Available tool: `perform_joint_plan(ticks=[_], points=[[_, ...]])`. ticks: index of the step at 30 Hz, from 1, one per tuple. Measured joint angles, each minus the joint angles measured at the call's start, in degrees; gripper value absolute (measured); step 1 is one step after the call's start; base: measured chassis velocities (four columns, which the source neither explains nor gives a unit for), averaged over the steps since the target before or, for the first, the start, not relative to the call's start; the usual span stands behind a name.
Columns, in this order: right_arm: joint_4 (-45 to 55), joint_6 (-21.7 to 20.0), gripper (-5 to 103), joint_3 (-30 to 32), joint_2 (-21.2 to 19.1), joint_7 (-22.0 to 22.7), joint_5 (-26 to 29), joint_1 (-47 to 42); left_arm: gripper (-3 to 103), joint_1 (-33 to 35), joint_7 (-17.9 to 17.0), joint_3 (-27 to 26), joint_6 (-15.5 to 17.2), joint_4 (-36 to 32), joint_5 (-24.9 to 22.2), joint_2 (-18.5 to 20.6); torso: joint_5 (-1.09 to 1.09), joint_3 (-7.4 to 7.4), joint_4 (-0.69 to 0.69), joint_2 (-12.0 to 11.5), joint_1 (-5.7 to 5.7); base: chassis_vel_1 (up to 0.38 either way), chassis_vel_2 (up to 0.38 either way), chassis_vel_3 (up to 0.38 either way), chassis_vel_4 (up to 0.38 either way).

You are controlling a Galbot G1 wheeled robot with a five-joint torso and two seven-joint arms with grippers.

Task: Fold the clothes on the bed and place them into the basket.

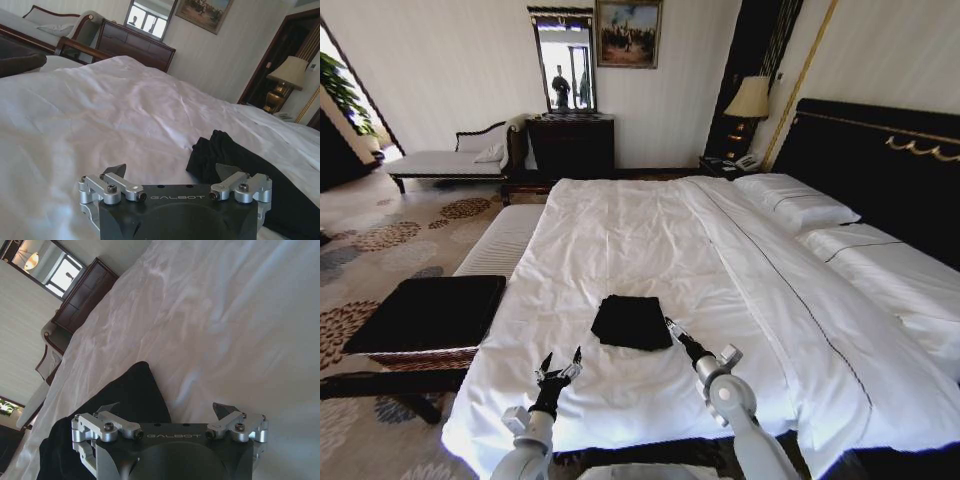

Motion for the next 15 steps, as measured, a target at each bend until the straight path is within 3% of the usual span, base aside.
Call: perform_joint_plan(ticks=[10,15], points=[[-4.1,-1.5,100,-0.8,1.8,-0.7,4.1,2.5,100,0.8,0.4,-0.2,-0.1,0.0,0.1,-0.2,-0.01,0.00,0.00,0.0,0.00,0.000,0.000,0.000,0.000],[-6.1,-4.6,100,-0.9,-0.2,-2.9,7.8,5.0,100,0.2,0.4,-0.2,0.6,0.0,0.1,0.5,0.00,0.00,-0.01,0.0,0.00,0.000,0.000,0.000,0.000]])
